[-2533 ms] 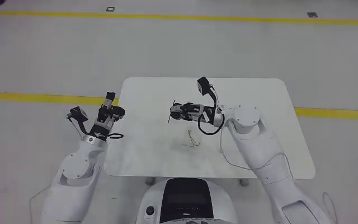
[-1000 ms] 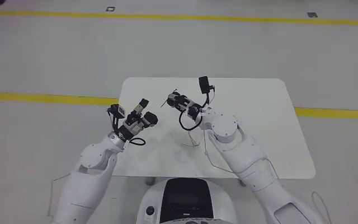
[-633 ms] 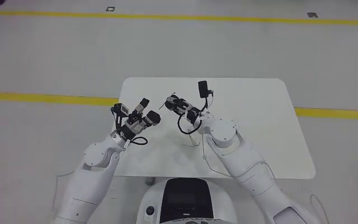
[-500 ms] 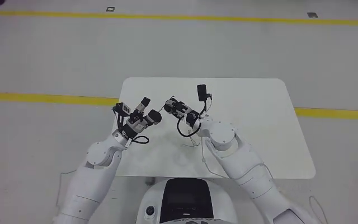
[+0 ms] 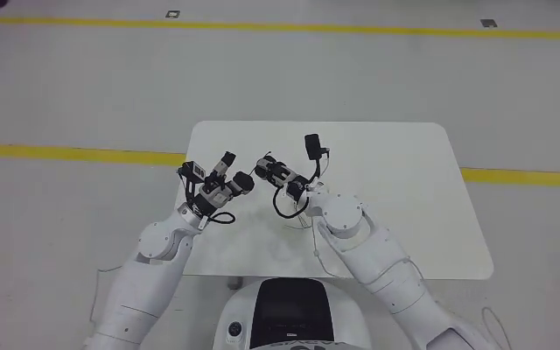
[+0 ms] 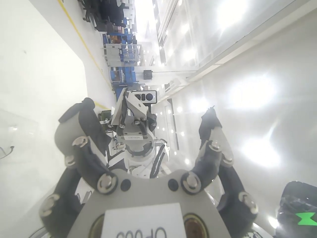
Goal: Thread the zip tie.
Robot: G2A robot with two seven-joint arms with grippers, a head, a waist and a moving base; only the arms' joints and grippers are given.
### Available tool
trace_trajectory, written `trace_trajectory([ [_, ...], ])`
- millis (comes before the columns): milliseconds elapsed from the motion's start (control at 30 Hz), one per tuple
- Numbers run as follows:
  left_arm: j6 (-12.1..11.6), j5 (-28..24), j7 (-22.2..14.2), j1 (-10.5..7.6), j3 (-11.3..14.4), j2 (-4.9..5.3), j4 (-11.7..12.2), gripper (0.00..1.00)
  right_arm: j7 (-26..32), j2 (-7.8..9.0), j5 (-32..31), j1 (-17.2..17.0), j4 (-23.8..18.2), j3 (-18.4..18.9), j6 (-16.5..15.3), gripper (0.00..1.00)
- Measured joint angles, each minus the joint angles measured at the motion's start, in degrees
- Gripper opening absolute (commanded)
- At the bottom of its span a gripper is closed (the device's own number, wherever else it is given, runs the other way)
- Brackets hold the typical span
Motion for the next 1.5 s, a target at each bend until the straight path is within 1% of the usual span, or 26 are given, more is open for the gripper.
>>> trace_trajectory([
  [100, 0.19, 0.58, 1.1, 0.0, 0.18, -0.03, -0.19, 1.0, -0.46, 0.0, -0.18, -0.45, -0.28, -0.03, -0.41, 0.0],
  [233, 0.3, 0.71, 1.03, 0.21, 0.02, 0.07, -0.21, 0.53, -1.56, -0.03, -0.91, -0.92, -1.1, 0.0, -0.51, 0.0],
  [267, 0.34, 0.64, 0.93, 0.27, -0.02, 0.09, -0.21, 0.47, -1.72, -0.03, -0.98, -1.04, -1.33, 0.03, -0.49, 0.0],
  [400, 0.78, 0.68, 0.56, 0.44, 0.01, 0.18, -0.02, 0.44, -2.42, -0.05, -1.3, -1.64, -2.21, 0.14, -0.56, 0.0],
  [467, 0.88, 0.62, 0.52, 0.49, 0.08, 0.19, 0.11, 0.39, -2.66, -0.08, -1.48, -1.85, -2.49, 0.06, -0.53, 0.0],
  [600, 1.02, 0.34, 0.13, 0.58, 0.16, 0.25, 0.35, 0.39, -3.11, -0.18, -2.34, -1.99, -2.82, -0.42, -0.11, 0.0],
  [800, 1.58, 0.33, -0.57, 0.72, 0.17, 0.39, 0.46, 0.35, -3.63, -0.33, -2.74, -2.05, -3.26, -0.61, -0.04, 0.0],
  [833, 1.63, 0.35, -0.66, 0.72, 0.22, 0.4, 0.51, 0.3, -3.66, -0.34, -2.86, -2.05, -3.31, -0.61, -0.03, 0.0],
  [1200, 1.84, 0.33, -1.53, 0.28, 0.98, 0.48, 1.12, 0.27, -4.27, -0.49, -4.75, -2.23, -3.84, -0.89, 1.81, 0.0],
  [1333, 1.91, 0.24, -1.77, 0.29, 1.14, 0.53, 1.1, 0.2, -4.13, -0.48, -5.49, -2.32, -4.16, -0.83, 2.55, 0.0],
  [1367, 1.93, 0.19, -1.82, 0.31, 1.16, 0.54, 1.09, 0.16, -4.1, -0.48, -5.61, -2.36, -4.24, -0.82, 2.69, 0.0],
  [1433, 1.95, 0.09, -1.92, 0.33, 1.22, 0.57, 1.12, 0.12, -4.09, -0.48, -5.79, -2.5, -4.39, -0.76, 2.95, 0.0],
  [1500, 1.94, 0.02, -1.96, 0.31, 1.31, 0.58, 1.22, 0.04, -4.14, -0.48, -5.95, -2.68, -4.56, -0.7, 3.2, 0.0],
])
